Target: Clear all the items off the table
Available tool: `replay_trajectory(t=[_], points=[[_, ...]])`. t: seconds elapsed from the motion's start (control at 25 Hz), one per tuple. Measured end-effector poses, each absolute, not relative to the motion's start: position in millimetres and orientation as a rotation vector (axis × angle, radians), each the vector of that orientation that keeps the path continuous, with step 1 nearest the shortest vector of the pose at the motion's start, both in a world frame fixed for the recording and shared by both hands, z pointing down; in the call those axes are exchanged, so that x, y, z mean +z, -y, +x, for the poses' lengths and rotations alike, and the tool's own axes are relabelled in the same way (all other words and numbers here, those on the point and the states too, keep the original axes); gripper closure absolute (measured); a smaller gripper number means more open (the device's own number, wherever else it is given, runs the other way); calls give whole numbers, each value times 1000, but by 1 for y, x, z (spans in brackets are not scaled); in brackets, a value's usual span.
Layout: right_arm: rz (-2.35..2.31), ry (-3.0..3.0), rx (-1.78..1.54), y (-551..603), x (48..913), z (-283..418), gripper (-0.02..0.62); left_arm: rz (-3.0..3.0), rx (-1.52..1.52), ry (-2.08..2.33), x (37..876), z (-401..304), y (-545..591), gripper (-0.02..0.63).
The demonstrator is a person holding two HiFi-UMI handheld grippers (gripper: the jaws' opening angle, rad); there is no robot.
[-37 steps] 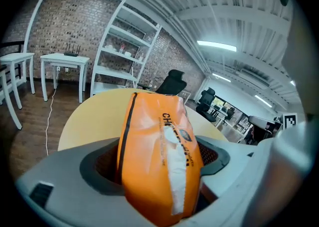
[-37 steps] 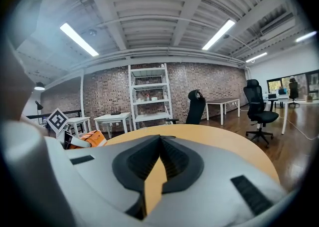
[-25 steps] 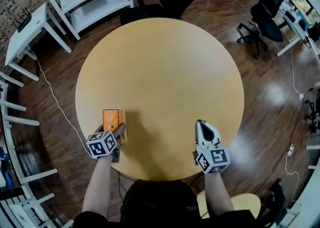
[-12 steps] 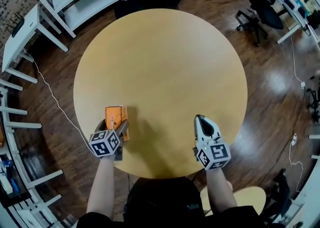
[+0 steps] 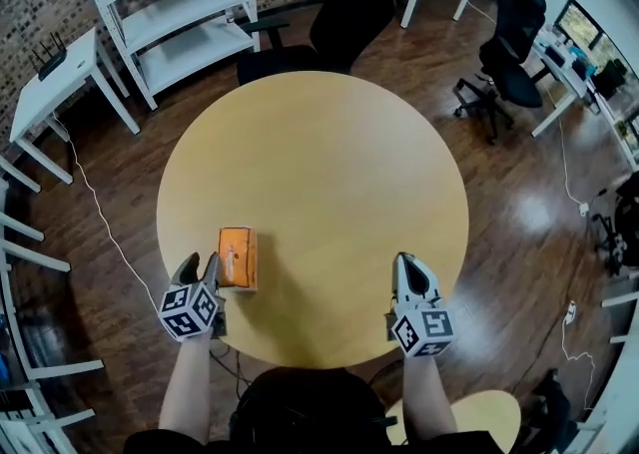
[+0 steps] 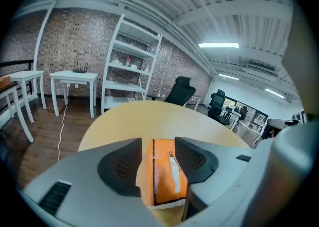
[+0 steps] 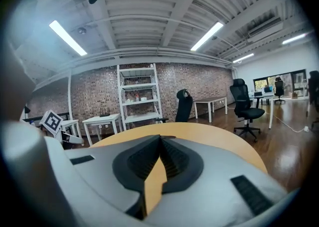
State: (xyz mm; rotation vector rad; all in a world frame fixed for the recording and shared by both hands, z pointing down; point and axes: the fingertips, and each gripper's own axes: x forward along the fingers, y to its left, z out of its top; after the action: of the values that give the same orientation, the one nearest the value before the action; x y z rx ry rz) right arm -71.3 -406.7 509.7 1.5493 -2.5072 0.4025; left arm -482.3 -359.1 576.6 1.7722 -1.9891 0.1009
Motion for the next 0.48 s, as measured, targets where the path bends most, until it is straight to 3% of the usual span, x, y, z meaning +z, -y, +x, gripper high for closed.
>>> replay_trajectory(t=[0.12,0.32,0.4,0.48], points=[[1626,2506,355,392,490,-66,591,1818,-9,2059,545,-500,352,461],[1748,2486,287,363,468,-50,591,1952,-174,2071,496,-495,348,517],[1789,2478,264,351,458,-43,591,2011,-201,2070,481,-485,346,592],[1823,2475,235,341,448,-36,591,2065,-241,2042,467,-473,346,603]])
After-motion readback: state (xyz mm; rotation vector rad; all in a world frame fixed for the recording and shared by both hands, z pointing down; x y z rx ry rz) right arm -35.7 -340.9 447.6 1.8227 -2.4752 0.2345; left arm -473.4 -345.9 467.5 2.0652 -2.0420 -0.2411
